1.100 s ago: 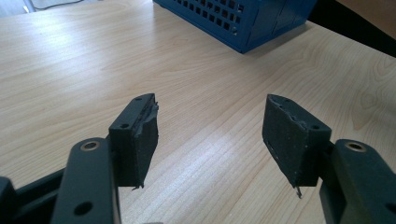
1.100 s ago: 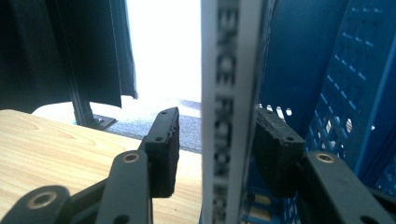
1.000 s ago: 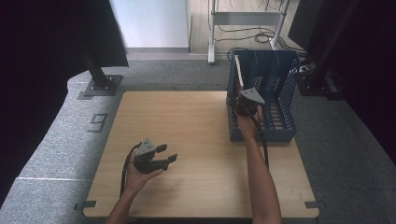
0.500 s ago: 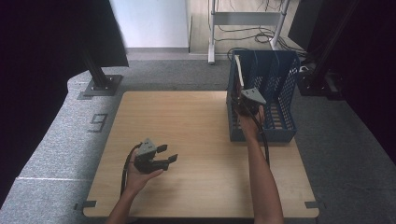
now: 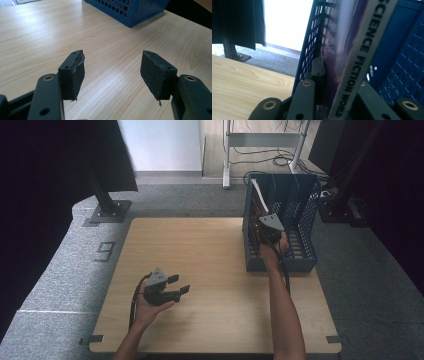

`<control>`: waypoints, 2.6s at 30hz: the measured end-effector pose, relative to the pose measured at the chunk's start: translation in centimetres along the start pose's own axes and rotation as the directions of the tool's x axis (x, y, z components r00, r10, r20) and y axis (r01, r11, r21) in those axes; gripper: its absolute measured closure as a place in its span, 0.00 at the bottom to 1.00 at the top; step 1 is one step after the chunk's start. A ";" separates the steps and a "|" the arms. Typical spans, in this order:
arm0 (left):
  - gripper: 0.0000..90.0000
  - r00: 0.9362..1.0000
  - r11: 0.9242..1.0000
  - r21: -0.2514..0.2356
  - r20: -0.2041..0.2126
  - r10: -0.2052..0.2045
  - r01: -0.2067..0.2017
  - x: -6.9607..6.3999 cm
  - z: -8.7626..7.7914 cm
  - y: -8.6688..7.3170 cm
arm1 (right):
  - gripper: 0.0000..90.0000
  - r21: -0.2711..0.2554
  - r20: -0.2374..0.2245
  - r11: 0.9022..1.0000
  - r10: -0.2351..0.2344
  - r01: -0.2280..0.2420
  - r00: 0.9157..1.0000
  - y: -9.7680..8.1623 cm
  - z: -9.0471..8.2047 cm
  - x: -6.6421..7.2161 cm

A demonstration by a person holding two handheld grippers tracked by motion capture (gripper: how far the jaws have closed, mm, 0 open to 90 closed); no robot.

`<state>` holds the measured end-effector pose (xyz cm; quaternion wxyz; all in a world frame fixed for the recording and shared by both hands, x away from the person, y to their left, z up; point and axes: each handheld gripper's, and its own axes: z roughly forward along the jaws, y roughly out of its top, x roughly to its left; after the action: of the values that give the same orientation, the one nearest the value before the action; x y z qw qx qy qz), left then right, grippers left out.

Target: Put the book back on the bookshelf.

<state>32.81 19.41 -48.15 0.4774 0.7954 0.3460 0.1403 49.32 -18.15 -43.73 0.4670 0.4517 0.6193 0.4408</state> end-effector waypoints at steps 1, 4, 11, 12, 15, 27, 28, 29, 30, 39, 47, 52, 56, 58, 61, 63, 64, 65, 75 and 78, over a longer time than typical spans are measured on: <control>0.40 1.000 1.000 -0.002 -0.001 0.000 0.000 0.0 0.0 0.0 | 0.89 -0.002 -0.008 1.000 -0.001 0.001 1.000 0.0 0.0 0.1; 0.40 1.000 1.000 0.000 0.001 0.001 -0.001 -0.1 0.0 0.0 | 0.88 -0.004 -0.026 1.000 -0.028 0.027 0.999 0.1 -0.1 0.5; 0.40 1.000 1.000 -0.005 0.000 -0.001 0.001 -0.1 -0.1 0.0 | 0.80 -0.011 -0.072 1.000 -0.017 0.017 0.997 0.2 -0.1 1.0; 0.40 1.000 1.000 -0.003 0.001 0.000 0.000 -0.1 -0.1 0.0 | 0.78 -0.013 -0.081 1.000 -0.009 0.008 0.997 0.2 -0.1 1.0; 0.40 1.000 1.000 0.000 0.004 0.002 -0.002 -0.1 0.0 0.0 | 0.75 -0.016 -0.107 1.000 0.009 -0.011 0.994 0.3 -0.2 1.0; 0.40 1.000 1.000 -0.013 0.011 0.002 -0.002 -0.2 -0.2 0.2 | 0.59 -0.012 -0.180 0.992 0.122 -0.126 0.976 0.5 -0.4 0.6; 0.40 1.000 1.000 -0.005 0.006 0.000 0.000 -0.1 -0.1 0.2 | 0.57 -0.011 -0.184 0.990 0.133 -0.137 0.974 0.6 -0.3 0.6; 0.40 1.000 1.000 -0.007 0.006 -0.012 0.012 0.1 -0.2 0.2 | 0.56 -0.010 -0.186 0.991 0.127 -0.131 0.974 0.7 -0.2 0.7; 0.40 1.000 1.000 -0.010 0.009 -0.018 0.018 0.2 -0.2 0.2 | 0.54 -0.004 -0.183 0.993 0.117 -0.119 0.976 0.9 -0.3 0.7; 0.40 1.000 1.000 0.005 0.006 -0.008 0.008 0.1 0.0 0.1 | 0.46 0.026 -0.210 0.994 0.111 -0.108 0.971 0.6 -0.9 1.4; 0.40 1.000 1.000 0.004 0.010 -0.009 0.009 0.0 0.1 0.1 | 0.44 0.036 -0.229 0.991 0.136 -0.131 0.964 0.9 -1.4 1.2; 0.40 1.000 1.000 0.007 0.015 -0.003 0.003 -0.2 0.2 0.1 | 0.41 0.049 -0.234 0.989 0.145 -0.137 0.961 1.1 -1.9 0.9; 0.40 1.000 1.000 0.011 0.014 -0.003 0.003 -0.1 0.3 0.0 | 0.39 0.051 -0.240 0.989 0.149 -0.140 0.959 1.3 -2.3 0.7; 0.40 1.000 1.000 0.012 0.014 -0.003 0.003 -0.1 0.3 0.0 | 0.39 0.031 -0.237 0.989 0.150 -0.147 0.960 1.3 -2.8 0.5; 0.40 1.000 1.000 0.011 0.015 0.000 -0.001 -0.3 0.3 0.0 | 0.39 0.023 -0.246 0.984 0.176 -0.176 0.953 1.2 -3.7 0.1; 0.40 1.000 1.000 0.009 0.016 0.004 -0.004 -0.4 0.2 0.1 | 0.39 0.033 -0.261 0.981 0.192 -0.190 0.946 1.0 -4.3 -0.1; 0.40 1.000 1.000 0.005 0.021 0.000 0.000 -0.4 0.1 0.1 | 0.39 0.035 -0.272 0.980 0.196 -0.194 0.942 0.9 -4.5 -0.1; 0.40 1.000 1.000 0.002 0.021 0.001 -0.001 -0.3 0.1 0.1 | 0.39 0.029 -0.279 0.980 0.195 -0.195 0.940 0.8 -4.9 -0.1; 0.40 1.000 1.000 0.023 0.018 -0.018 0.017 0.2 0.4 -0.1 | 0.40 0.046 -0.337 0.985 0.170 -0.164 0.926 -0.8 -8.3 0.8; 0.40 1.000 0.999 0.030 0.020 -0.019 0.018 0.1 0.6 -0.3 | 0.40 0.056 -0.346 0.986 0.168 -0.158 0.923 -1.7 -9.1 1.3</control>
<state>33.09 19.17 -48.72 0.4703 0.8006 0.3504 0.1225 40.02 -18.35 -43.99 0.3051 0.4221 0.6587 0.5430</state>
